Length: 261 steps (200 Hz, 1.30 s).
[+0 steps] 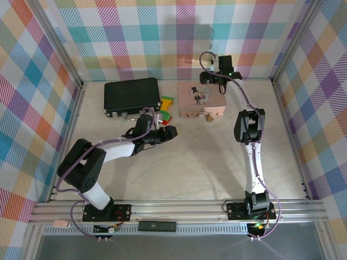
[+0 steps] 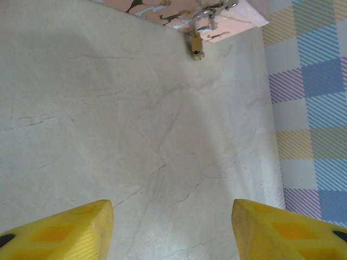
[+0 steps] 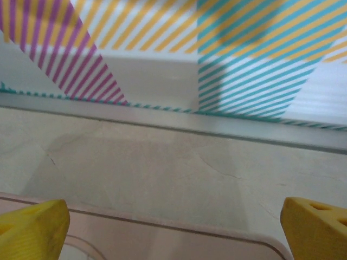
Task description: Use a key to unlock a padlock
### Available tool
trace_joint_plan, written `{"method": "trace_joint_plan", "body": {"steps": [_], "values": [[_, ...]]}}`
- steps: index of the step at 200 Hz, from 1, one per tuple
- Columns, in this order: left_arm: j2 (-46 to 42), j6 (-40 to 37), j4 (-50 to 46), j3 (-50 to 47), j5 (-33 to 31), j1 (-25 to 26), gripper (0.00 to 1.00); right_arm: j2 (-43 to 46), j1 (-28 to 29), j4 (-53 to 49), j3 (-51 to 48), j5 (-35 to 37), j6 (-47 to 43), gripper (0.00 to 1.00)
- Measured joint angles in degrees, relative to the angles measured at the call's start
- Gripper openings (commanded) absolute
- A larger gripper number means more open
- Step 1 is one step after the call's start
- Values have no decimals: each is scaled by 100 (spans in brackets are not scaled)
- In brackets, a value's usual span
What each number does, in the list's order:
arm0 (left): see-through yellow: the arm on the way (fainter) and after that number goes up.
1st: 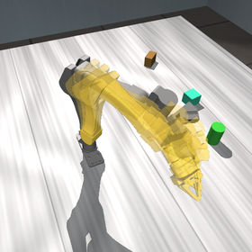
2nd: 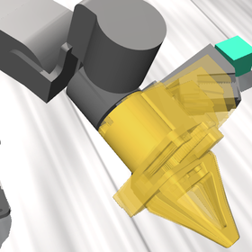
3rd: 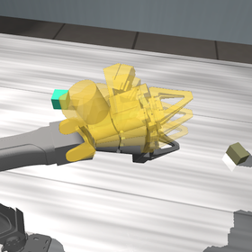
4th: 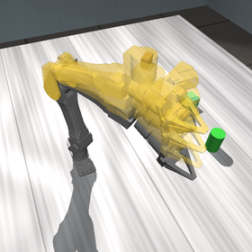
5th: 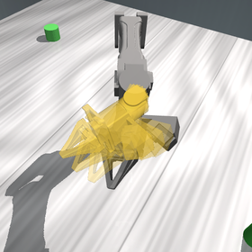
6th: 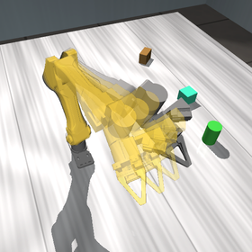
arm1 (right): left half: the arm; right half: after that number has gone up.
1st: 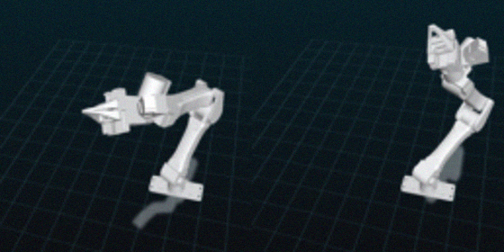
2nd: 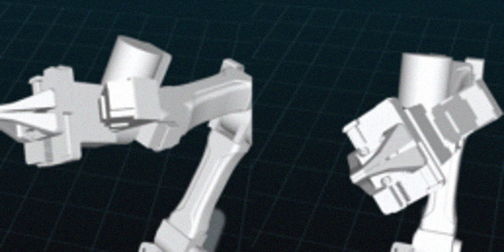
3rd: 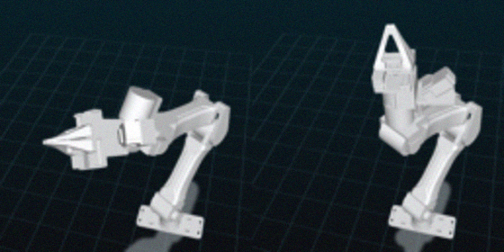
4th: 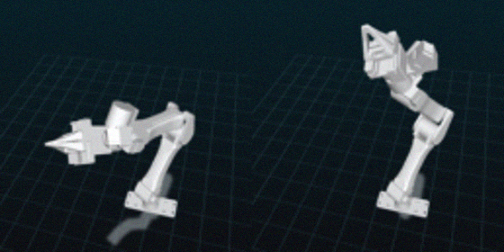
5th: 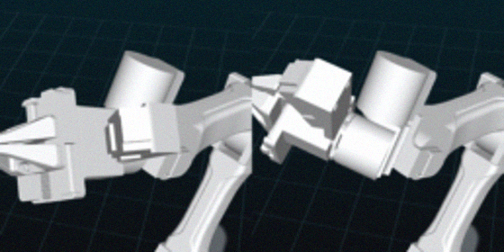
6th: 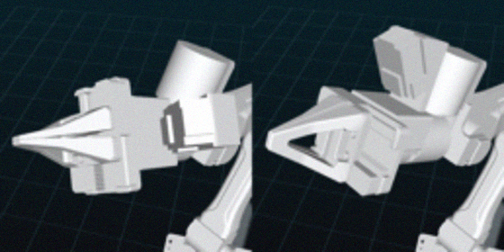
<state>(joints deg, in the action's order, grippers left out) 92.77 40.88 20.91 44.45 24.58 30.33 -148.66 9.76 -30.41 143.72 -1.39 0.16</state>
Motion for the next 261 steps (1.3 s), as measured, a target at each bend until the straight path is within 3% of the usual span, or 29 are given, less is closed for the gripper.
{"method": "trace_joint_plan", "body": {"steps": [54,112,192,229,261], "values": [[-656,-50,-195,-407,-522,282,60,153,-68,-153,-361,-420,-223,89],[-763,-66,-166,-549,-667,337,60,2247,-70,269,-3630,-107,166,88],[-503,48,527,-468,-603,586,60,5007,46,702,-7313,70,1880,85],[-295,199,876,-437,-597,592,60,5884,221,708,-7807,48,2074,89],[2,140,918,-286,-450,592,60,6087,232,748,-7639,146,1596,94]]}}
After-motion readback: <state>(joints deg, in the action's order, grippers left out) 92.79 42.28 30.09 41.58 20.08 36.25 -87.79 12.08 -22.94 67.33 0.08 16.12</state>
